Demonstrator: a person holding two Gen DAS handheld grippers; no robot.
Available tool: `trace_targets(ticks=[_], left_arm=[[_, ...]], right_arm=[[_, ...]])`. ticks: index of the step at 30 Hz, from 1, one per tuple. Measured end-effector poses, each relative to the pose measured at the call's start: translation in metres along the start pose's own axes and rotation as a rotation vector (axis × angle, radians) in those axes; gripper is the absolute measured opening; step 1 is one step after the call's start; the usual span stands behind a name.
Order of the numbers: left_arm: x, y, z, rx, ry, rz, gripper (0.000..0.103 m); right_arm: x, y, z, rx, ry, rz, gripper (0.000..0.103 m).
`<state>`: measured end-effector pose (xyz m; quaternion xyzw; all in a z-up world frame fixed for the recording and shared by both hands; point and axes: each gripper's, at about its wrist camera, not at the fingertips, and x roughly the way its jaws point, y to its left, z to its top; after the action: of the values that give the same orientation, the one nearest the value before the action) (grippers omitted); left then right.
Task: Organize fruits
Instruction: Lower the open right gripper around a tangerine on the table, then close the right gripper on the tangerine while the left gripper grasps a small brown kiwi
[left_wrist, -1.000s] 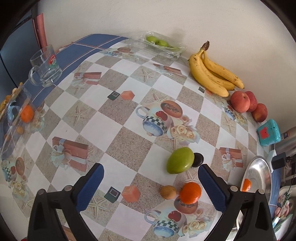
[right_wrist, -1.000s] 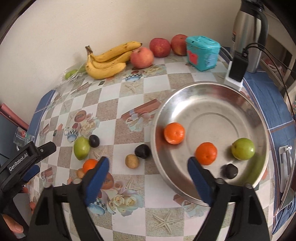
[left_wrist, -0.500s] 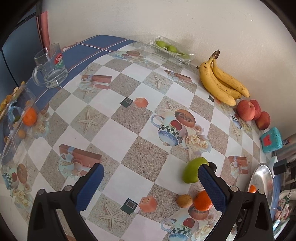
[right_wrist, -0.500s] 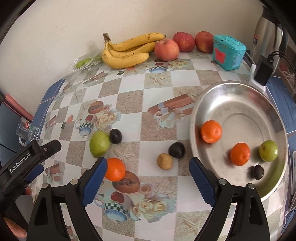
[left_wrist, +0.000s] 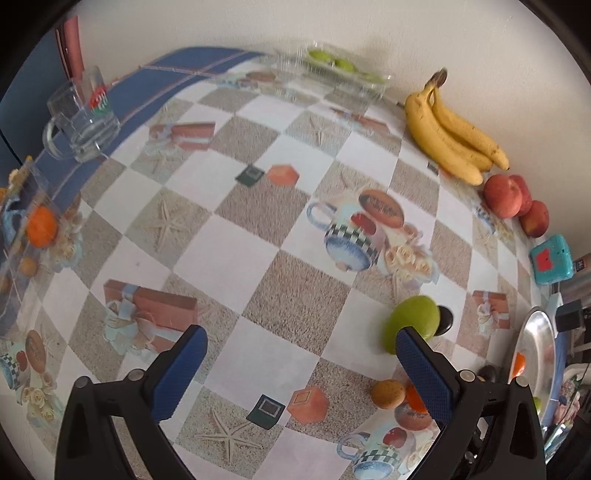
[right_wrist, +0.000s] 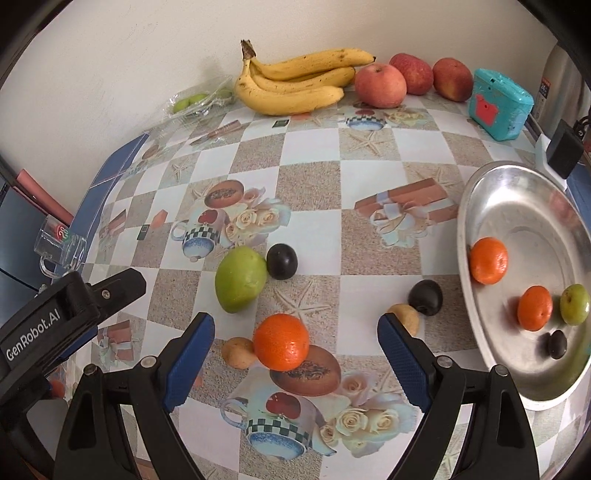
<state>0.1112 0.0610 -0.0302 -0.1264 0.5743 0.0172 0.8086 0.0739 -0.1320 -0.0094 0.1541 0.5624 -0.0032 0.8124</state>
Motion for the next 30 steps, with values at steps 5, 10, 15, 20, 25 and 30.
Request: trace_targets(ticks=[5, 10, 15, 20, 25, 30], left_arm=[[0.028, 0.004, -0.005, -0.021, 0.083, 0.027, 0.103], [0.033, 0.003, -0.007, -0.031, 0.095, 0.019, 0.103], [0.032, 0.006, -0.005, -0.063, 0.1, -0.003, 0.103], [0.027, 0.011, -0.002, -0.073, 0.093, -0.013, 0.102], [0.024, 0.01, 0.0, -0.081, 0.086, -0.027, 0.102], [0.021, 0.011, 0.001, -0.09, 0.082, -0.032, 0.102]], right_arm=[[0.015, -0.001, -0.004, 0.006, 0.035, -0.006, 0.09], [0.022, -0.007, -0.005, 0.035, 0.048, 0.008, 0.09], [0.025, -0.007, -0.005, 0.046, 0.046, 0.023, 0.088], [0.027, -0.002, -0.006, 0.036, 0.056, 0.037, 0.063], [0.026, 0.0, -0.006, 0.036, 0.061, 0.059, 0.045], [0.027, -0.001, -0.006, 0.042, 0.065, 0.076, 0.039]])
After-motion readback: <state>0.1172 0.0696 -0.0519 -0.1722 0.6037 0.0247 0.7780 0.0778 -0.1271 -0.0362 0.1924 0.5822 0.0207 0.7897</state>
